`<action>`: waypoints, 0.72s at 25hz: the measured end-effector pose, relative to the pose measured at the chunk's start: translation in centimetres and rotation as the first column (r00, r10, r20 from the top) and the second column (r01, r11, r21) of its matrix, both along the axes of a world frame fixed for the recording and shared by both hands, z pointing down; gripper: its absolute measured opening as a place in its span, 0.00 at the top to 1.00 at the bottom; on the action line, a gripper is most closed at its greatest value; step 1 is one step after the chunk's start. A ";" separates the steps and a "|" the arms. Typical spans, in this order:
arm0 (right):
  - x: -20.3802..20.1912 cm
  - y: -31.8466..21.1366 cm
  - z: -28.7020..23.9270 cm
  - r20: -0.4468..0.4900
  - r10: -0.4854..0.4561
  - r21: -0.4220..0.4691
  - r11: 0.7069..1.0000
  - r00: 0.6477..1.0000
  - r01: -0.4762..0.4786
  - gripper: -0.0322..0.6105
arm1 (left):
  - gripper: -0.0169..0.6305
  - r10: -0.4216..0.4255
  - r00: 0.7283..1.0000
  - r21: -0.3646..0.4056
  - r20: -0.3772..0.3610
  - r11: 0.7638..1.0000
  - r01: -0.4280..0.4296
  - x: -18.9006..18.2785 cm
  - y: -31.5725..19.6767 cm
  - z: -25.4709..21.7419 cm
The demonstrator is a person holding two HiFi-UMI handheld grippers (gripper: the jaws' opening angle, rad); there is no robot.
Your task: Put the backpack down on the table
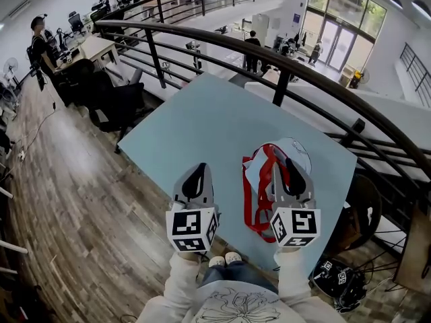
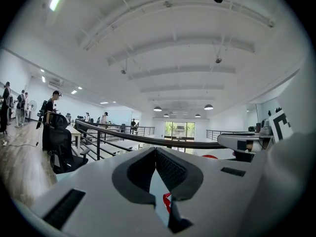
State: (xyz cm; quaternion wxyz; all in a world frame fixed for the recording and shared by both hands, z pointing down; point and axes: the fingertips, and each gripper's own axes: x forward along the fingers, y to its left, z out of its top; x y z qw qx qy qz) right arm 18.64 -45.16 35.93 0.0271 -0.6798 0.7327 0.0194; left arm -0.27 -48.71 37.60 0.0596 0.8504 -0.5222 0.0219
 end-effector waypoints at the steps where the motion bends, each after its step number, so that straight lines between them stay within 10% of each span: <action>1: 0.0 -0.1 -0.2 0.004 0.009 0.005 1.000 1.000 -0.009 0.82 | 0.96 -0.003 1.000 0.005 -0.001 1.000 0.003 -0.2 -0.1 -0.2; 18: 0.4 0.4 -1.1 0.035 0.038 0.041 0.998 0.999 -0.039 0.93 | 0.96 -0.020 1.000 0.042 -0.013 0.999 0.020 -0.8 -0.1 -1.9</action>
